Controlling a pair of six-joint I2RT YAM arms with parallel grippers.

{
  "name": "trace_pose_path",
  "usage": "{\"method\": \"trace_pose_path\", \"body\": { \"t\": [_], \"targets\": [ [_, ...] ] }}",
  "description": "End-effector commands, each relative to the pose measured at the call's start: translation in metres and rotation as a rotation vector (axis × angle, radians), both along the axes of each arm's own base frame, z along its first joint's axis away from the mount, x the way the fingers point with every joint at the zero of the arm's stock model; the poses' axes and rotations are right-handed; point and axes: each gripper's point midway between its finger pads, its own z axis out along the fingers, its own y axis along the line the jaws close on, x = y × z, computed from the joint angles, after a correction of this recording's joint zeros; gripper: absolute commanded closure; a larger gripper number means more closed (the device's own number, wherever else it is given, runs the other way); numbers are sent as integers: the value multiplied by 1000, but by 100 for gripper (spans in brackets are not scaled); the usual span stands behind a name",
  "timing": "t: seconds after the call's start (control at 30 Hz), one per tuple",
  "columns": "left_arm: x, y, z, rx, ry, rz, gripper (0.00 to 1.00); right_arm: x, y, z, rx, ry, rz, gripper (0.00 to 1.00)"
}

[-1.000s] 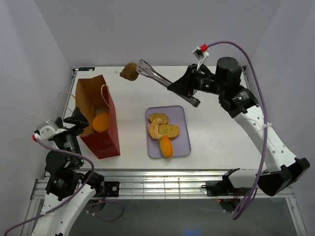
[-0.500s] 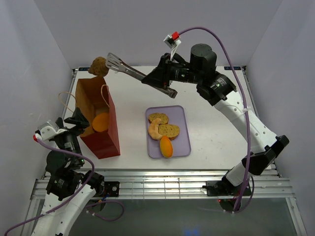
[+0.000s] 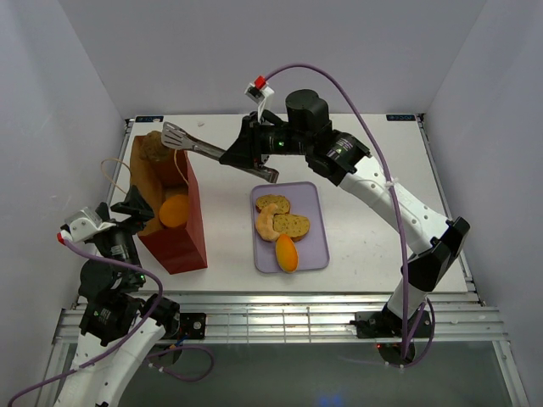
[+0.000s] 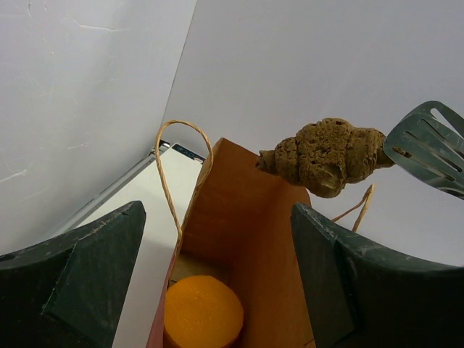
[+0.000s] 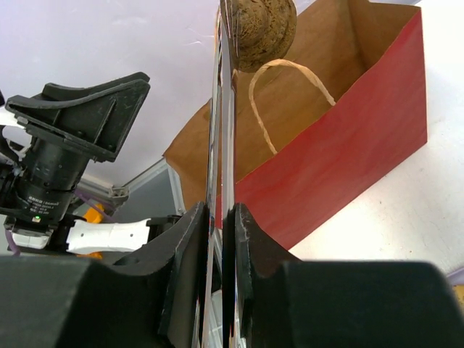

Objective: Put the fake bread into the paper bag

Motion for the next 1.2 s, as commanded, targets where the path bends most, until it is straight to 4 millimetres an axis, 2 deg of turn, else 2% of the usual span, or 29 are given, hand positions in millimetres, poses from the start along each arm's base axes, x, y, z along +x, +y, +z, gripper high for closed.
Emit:
{"method": "trace_pose_path", "body": {
  "t": [0.0,0.33,0.7,0.9,1.03,1.17],
  "targets": [
    [1,-2,0,9,-1,-12,8,3,-4,24,53,-71,-26,77],
    [1,-3,-1,13,4,-15,8,4,-3,19,42,-61,-31,59],
    [1,-3,0,13,0,-17,8,4,-3,20,51,-55,-31,55],
    [0,-3,0,13,-3,-18,8,0,-7,34,80,-68,-38,55],
    [0,-3,0,14,-3,-18,8,-5,-21,48,103,-101,-71,55],
    [0,-3,1,13,-5,-18,8,-9,-34,51,104,-117,-104,54]
  ]
}}
